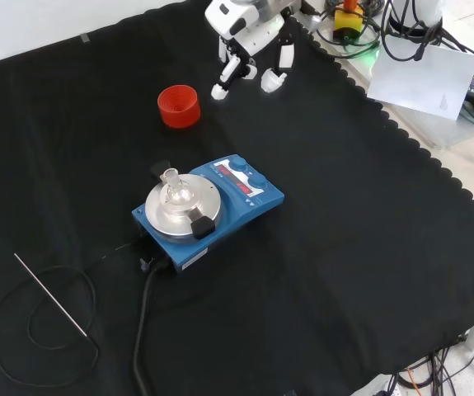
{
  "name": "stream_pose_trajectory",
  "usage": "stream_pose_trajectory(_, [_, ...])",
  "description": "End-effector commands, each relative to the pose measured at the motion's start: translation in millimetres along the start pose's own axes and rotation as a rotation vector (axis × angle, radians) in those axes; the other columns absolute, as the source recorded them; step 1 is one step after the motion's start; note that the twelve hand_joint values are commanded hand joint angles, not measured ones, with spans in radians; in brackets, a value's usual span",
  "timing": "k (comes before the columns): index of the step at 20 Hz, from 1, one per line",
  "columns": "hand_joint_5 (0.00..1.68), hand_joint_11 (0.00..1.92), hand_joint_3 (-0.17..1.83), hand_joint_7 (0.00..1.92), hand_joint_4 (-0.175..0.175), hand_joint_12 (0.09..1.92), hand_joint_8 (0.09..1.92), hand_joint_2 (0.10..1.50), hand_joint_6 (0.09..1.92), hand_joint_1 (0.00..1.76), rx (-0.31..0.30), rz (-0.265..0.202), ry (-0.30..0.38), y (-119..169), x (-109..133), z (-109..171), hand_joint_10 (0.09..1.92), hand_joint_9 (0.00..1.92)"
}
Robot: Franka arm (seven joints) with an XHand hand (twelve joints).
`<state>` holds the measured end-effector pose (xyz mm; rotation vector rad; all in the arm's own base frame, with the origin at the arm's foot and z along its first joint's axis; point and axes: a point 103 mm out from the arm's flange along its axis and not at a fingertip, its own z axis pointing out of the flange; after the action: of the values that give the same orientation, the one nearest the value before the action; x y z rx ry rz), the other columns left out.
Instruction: Turn on the heater.
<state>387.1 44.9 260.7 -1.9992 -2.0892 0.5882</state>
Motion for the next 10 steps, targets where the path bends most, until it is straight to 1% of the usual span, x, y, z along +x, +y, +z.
stream_pose_trajectory(1, [0.41,1.30,0.66,1.28,-0.081,0.87,1.04,0.68,0.09,1.07,0.003,-0.007,-0.019,-6.2,3.9,3.5,0.80,1.46])
stream_pose_trajectory(3, [0.42,1.46,0.67,1.32,-0.089,0.83,1.12,0.68,0.09,1.11,0.007,-0.013,-0.027,-7.4,4.8,5.1,0.92,1.47])
stream_pose_trajectory(6, [0.46,1.65,0.68,1.41,-0.094,0.87,1.30,0.70,0.09,1.14,0.009,-0.022,-0.036,-8.1,8.9,7.6,1.15,1.54])
stream_pose_trajectory(8, [0.51,1.67,0.68,1.45,-0.090,0.93,1.39,0.75,0.09,1.16,0.005,-0.026,-0.042,-8.3,10.3,9.1,1.26,1.58])
stream_pose_trajectory(9, [0.52,1.66,0.68,1.47,-0.087,0.98,1.44,0.77,0.14,1.18,0.010,-0.030,-0.045,-8.3,11.3,9.8,1.31,1.60])
stream_pose_trajectory(10, [0.49,1.62,0.69,1.48,-0.083,1.03,1.49,0.79,0.23,1.22,0.019,-0.037,-0.049,-8.1,13.0,10.5,1.35,1.61])
